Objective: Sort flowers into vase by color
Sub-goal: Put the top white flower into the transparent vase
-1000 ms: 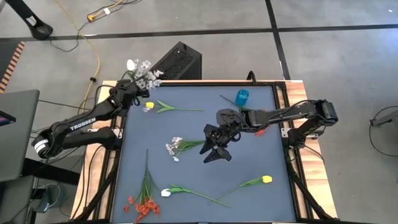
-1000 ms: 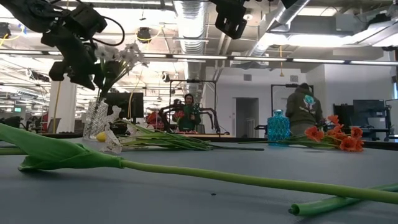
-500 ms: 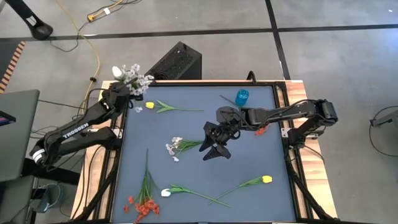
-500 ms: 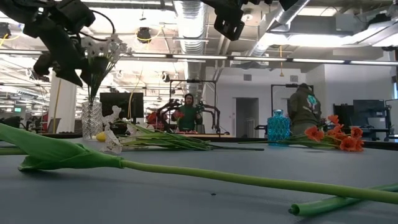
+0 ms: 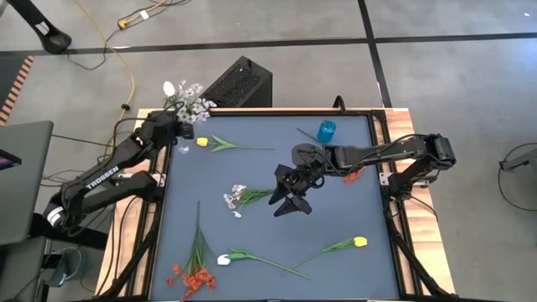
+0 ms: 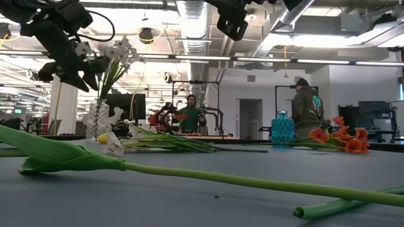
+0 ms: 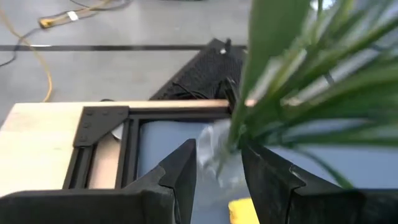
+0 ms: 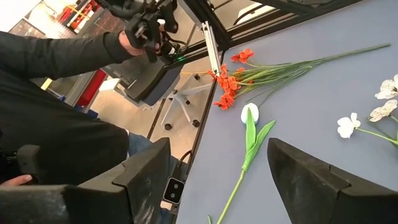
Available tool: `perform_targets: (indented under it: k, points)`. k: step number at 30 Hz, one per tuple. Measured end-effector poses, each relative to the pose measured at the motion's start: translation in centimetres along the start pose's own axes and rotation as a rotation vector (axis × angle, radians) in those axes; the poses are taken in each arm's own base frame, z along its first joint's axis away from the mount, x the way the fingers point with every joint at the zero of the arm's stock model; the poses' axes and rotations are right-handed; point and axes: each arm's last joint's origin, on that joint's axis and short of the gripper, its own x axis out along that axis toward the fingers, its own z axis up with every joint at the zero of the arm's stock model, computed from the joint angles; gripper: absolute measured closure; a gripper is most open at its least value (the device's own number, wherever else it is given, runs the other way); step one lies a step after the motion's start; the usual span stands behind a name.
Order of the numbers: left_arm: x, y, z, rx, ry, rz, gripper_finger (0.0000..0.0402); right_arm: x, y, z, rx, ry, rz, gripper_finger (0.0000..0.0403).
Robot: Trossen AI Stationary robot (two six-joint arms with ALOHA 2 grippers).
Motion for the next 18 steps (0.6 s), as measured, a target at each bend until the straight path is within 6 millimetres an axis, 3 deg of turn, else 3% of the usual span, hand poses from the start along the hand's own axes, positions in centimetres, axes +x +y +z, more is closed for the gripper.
perform_targets:
  k: [8, 18]
  points:
    - [0.2, 0.7, -0.6, 0.025, 0.091, 0.007, 0.0285, 0.0, 0.0, 0.0, 0.001, 0.000, 0.001, 0.0107]
    - [0.2, 0.2, 0.4, -0.033, -0.008, -0.053, 0.0285, 0.0, 0.0, 0.0, 0.002, 0.001, 0.001, 0.0107]
